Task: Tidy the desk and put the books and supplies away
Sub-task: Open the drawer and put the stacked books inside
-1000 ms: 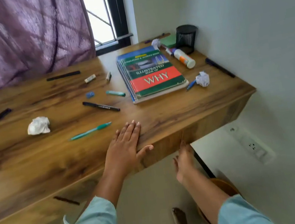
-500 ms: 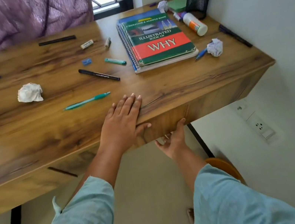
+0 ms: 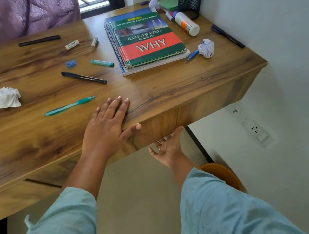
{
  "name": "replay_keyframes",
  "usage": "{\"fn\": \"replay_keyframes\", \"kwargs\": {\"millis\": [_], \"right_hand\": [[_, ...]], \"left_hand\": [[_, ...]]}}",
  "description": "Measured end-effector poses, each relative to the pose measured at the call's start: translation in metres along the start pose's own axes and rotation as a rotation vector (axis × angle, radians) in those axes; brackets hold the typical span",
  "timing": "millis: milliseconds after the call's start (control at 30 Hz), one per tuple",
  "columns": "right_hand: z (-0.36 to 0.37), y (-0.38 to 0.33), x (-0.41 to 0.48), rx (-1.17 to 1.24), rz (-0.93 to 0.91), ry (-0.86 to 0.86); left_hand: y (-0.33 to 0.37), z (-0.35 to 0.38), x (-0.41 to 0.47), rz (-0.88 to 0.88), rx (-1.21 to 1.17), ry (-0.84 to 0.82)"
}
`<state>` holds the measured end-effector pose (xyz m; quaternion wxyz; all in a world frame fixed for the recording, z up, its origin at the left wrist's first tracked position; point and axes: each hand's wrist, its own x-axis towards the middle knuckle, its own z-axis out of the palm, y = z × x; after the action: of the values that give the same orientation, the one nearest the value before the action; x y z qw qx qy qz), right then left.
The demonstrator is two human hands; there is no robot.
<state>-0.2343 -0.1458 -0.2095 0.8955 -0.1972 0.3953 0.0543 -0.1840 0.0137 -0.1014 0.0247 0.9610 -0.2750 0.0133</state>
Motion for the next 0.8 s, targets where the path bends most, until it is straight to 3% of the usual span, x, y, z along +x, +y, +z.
{"fn": "replay_keyframes", "kwargs": {"millis": [567,800], "right_hand": [[-0.001,0.004,0.009,0.118,-0.008,-0.019],[-0.025,0.024,-0.014,0.099,-0.036,0.079]], "left_hand": [[-0.002,0.002,0.001,-0.001,0.028,-0.003],[0.001,-0.002,0.002,-0.018,0.027,-0.018]]}}
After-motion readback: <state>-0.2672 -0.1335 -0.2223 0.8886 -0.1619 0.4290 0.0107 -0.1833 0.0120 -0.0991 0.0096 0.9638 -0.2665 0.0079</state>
